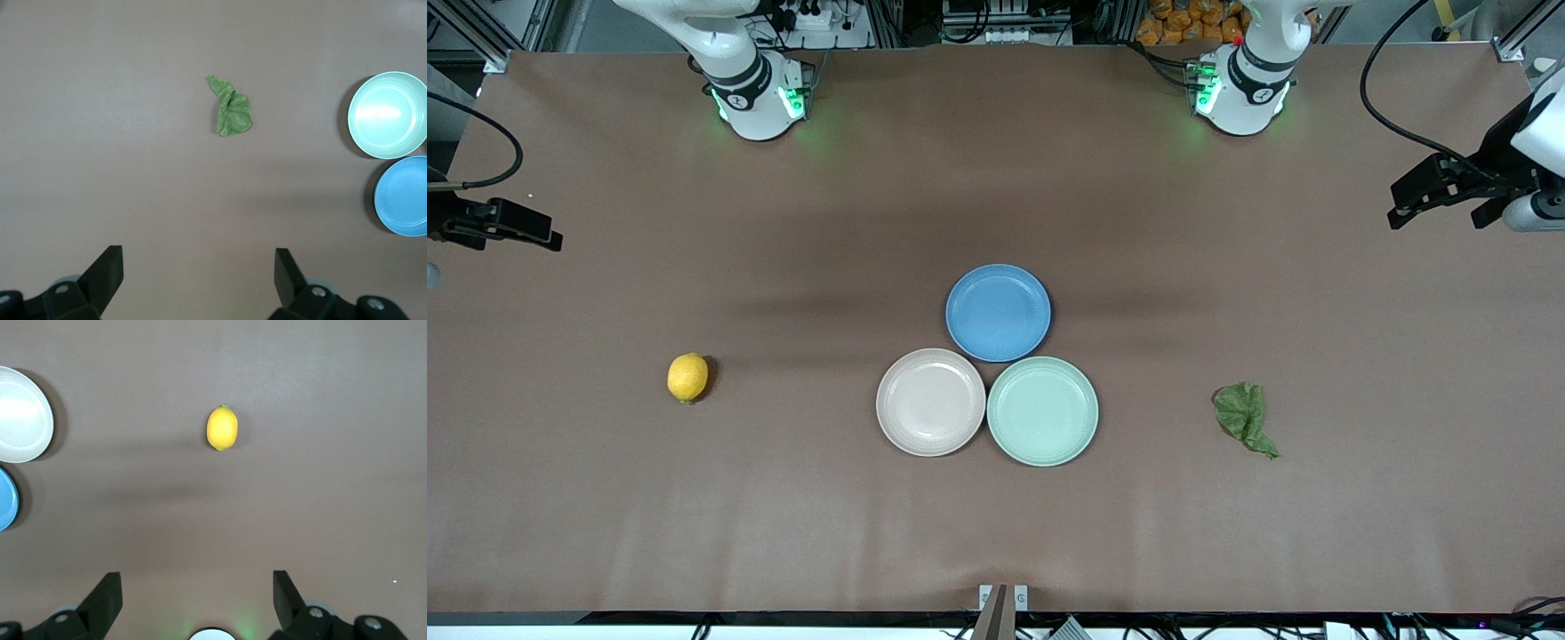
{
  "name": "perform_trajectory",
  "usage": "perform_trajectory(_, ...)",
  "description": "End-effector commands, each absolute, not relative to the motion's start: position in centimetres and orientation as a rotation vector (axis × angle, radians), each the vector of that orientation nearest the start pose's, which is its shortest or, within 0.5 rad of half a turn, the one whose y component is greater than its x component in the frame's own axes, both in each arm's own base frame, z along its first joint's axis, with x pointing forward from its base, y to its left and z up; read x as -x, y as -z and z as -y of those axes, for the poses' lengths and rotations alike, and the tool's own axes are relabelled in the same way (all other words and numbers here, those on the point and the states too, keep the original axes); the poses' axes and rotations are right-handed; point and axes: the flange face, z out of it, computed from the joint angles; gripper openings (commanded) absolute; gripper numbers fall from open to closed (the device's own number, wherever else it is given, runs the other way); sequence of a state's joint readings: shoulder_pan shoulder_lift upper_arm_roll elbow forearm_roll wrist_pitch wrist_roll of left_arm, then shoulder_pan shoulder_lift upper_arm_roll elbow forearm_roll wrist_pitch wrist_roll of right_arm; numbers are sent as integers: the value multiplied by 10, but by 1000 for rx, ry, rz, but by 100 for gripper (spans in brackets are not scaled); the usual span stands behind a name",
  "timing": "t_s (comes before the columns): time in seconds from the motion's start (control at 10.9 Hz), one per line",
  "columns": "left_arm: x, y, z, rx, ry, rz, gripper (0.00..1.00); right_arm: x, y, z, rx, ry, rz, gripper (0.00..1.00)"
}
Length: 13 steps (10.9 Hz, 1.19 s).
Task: Place lemon and lettuce in plates
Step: 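Reach the left gripper down to the green lettuce leaf and grasp it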
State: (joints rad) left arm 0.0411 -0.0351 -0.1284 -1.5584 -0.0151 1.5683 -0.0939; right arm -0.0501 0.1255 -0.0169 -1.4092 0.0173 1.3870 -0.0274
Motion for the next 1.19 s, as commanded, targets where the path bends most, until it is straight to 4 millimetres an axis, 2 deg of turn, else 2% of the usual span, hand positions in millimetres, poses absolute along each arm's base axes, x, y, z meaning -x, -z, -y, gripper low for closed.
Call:
perform_trajectory(0.0, -540, -655, 49, 3160, 82, -16, 100, -565, -613, 37, 3117, -248, -75, 100)
perform_trajectory(0.27, -541, -653, 46, 3163, 75, 8, 100, -560, -611, 38, 3116, -251, -80, 100)
perform_trajectory(0.46, -551, -634, 43, 3165, 17, 0, 100, -560, -610, 38, 3116, -253, -80, 100)
perform_trajectory(0.82, -584, -563, 44, 3171, -46, 2, 100, -553, -607, 40, 3115, -248, -87, 100)
perform_trajectory(1.1, -614, -480, 45, 3181, -22, 5, 100, -545, -596, 42, 3116, -229, -93, 100)
